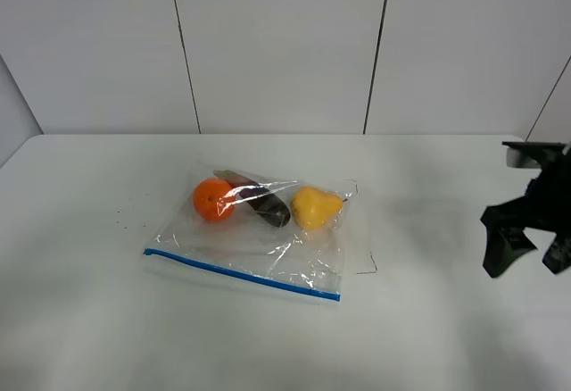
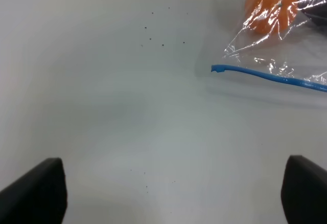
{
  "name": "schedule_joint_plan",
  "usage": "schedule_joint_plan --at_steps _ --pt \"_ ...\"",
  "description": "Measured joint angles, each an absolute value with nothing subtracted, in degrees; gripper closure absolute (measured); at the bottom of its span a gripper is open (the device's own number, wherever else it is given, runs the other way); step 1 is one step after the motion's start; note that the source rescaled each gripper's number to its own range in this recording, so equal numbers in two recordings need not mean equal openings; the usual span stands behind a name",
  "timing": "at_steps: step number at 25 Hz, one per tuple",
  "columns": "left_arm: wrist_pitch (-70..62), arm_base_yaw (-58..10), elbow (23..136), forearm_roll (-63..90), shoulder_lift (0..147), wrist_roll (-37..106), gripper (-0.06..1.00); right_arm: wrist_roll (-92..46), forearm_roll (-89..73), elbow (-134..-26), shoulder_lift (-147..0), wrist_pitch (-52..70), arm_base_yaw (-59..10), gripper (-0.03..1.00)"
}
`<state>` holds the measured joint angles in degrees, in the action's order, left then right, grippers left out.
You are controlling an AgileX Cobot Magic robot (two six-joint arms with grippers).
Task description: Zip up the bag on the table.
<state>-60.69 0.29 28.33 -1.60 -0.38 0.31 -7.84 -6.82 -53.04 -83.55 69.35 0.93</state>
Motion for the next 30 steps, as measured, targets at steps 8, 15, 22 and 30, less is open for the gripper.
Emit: schedule_joint_plan --at_steps 8,15,22,30 --pt "-60.7 0.3 28.3 -1.6 -0.4 0.3 -0.05 -7.8 -6.6 -36.6 -60.2 62.1 0.9 0.12" --pt "-60.7 0.3 28.3 -1.6 -0.4 0.3 -0.05 -7.8 -6.6 -28.8 -37.8 59.9 0.9 0.12" --pt "-60.7 0.3 28.3 -1.6 -0.4 0.3 -0.05 -7.8 -6.0 -28.5 -22.0 59.0 0.9 0.12" --pt "-60.7 0.3 28.3 -1.6 -0.4 0.3 -0.05 -7.8 -6.0 -28.3 -12.9 59.0 0.9 0.12"
